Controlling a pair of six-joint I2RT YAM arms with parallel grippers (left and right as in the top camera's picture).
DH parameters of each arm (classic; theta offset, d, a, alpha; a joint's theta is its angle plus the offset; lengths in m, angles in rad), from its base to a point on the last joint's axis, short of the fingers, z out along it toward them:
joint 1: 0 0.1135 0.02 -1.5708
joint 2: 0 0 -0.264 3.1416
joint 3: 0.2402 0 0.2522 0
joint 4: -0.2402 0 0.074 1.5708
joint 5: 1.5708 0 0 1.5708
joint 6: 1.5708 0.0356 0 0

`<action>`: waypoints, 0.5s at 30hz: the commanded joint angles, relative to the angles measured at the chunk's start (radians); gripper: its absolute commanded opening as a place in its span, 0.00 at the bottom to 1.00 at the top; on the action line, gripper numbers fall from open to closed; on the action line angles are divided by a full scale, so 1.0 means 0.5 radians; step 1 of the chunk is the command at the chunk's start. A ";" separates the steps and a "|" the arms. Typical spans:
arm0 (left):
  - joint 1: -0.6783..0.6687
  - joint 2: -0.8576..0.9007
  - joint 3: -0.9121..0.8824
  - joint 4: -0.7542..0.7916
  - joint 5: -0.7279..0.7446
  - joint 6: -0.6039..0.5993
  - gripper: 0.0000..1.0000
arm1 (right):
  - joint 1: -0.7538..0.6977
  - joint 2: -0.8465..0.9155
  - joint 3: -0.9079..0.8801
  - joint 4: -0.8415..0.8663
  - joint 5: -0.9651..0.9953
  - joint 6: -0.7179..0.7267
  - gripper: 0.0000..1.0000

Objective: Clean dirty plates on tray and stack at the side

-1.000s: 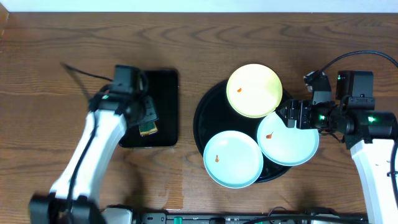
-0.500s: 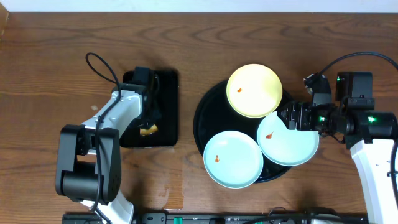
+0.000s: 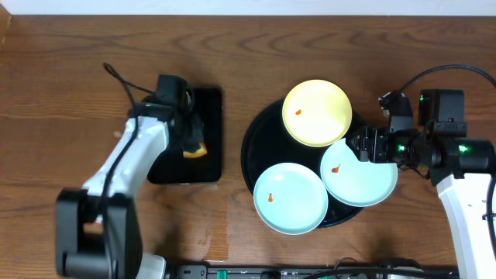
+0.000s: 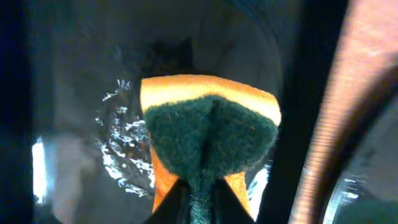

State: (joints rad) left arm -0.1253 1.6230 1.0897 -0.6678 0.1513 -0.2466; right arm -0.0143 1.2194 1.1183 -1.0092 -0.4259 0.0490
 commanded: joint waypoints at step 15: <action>0.002 0.256 -0.077 0.045 -0.072 0.059 0.40 | 0.031 0.000 0.038 -0.005 -0.001 0.051 0.71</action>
State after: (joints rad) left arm -0.1253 1.7180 1.0645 -0.6468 0.1276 -0.2279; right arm -0.0143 1.2194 1.1183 -1.0096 -0.4255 0.0605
